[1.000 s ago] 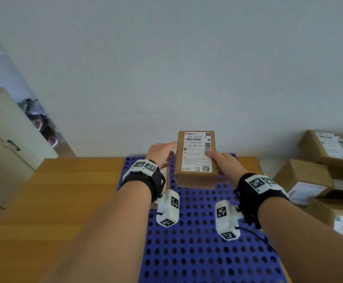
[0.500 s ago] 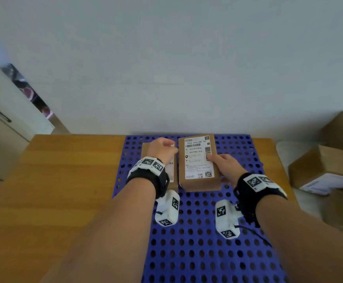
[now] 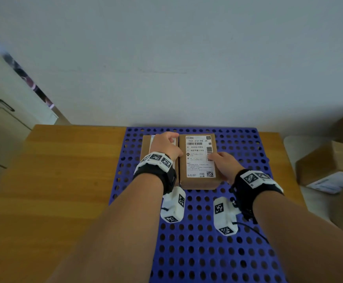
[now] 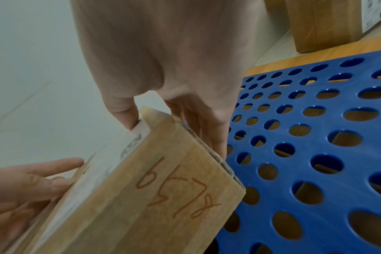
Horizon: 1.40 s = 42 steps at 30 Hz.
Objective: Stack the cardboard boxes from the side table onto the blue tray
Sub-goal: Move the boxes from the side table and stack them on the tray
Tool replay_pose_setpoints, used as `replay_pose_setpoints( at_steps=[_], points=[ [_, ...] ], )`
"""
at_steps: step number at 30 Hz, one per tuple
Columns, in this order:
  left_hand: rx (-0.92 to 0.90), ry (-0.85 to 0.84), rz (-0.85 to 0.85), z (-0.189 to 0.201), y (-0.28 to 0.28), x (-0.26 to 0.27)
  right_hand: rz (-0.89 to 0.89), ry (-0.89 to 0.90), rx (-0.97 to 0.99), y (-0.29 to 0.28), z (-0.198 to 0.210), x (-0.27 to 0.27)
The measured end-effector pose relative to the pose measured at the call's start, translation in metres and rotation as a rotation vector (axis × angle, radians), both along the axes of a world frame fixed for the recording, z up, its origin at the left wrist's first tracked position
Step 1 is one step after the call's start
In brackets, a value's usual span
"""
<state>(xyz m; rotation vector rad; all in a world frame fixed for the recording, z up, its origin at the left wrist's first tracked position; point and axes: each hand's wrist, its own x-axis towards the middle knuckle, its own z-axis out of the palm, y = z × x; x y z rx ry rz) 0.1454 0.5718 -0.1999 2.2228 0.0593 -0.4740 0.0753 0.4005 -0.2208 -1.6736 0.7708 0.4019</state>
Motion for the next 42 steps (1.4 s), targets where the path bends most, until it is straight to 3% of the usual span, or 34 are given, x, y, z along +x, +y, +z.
replay_pose_setpoints(
  at_steps=[10, 19, 22, 27, 42],
  points=[
    [0.04, -0.025, -0.035, -0.004, -0.005, -0.001, 0.065, 0.003, -0.126, 0.001, 0.003, -0.001],
    [0.26, -0.123, -0.21, 0.017, -0.03, -0.014, 0.439, -0.084, -0.737, -0.015, 0.038, -0.027],
    [0.329, -0.161, -0.299, 0.026, -0.048, -0.027, 0.507, -0.111, -0.838, -0.027, 0.049, -0.04],
    [0.372, -0.253, -0.414, 0.047, -0.081, -0.046, 0.462, -0.115, -0.89, -0.05, 0.072, -0.062],
    [0.31, -0.286, -0.525, 0.076, -0.221, -0.125, 0.328, -0.132, -0.928, -0.174, 0.104, -0.157]
  ],
)
